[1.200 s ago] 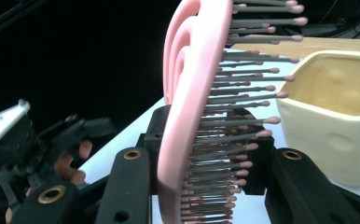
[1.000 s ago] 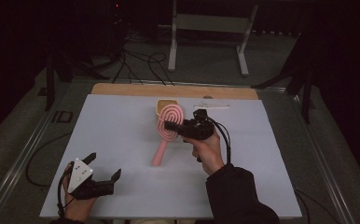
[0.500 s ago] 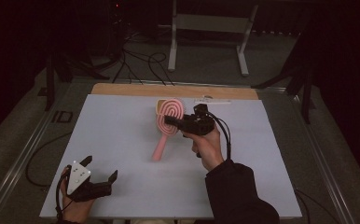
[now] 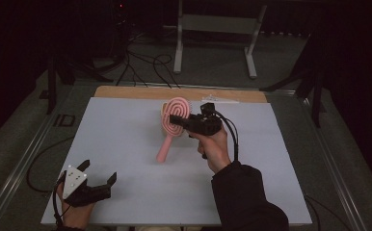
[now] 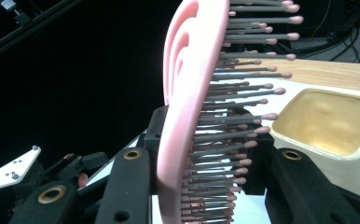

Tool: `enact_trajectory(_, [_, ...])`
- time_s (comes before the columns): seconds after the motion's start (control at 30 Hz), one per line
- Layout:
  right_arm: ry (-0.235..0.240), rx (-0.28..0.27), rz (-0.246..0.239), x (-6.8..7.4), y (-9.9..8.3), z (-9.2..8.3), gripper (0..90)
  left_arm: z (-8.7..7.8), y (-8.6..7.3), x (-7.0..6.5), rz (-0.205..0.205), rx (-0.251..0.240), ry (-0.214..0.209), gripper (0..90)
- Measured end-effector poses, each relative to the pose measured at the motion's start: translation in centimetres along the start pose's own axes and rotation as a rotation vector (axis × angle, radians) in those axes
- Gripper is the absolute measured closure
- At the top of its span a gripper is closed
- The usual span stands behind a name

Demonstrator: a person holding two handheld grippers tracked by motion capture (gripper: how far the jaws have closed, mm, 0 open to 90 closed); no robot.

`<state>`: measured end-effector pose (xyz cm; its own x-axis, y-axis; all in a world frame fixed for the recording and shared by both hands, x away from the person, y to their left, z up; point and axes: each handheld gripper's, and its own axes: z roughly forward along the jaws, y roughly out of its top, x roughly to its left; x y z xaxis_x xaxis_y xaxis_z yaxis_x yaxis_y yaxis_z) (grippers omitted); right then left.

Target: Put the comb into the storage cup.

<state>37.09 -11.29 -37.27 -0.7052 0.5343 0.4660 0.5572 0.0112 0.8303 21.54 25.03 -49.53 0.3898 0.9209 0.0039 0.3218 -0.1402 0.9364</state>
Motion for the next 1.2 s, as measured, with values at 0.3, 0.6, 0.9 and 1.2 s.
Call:
enact_trajectory(0.3, [0.002, -0.006, -0.006, 0.4, 0.8, 0.3, 63.4, 0.1, 0.0, -0.1, 0.005, 0.006, 0.003, 0.0])
enact_trajectory(0.6, [0.008, -0.028, -0.003, 0.3, 1.5, 0.3, 63.3, -0.1, 0.0, 0.0, -0.002, 0.002, 0.009, 0.0])
enact_trajectory(0.9, [0.002, -0.034, -0.014, 0.3, 2.1, 0.2, 63.3, 0.0, -0.1, 0.0, 0.001, 0.004, 0.01, 0.0])
enact_trajectory(1.2, [0.002, -0.041, -0.042, 0.6, 2.8, 0.3, 63.3, 0.1, -0.1, -0.1, 0.001, 0.003, 0.01, 0.0])
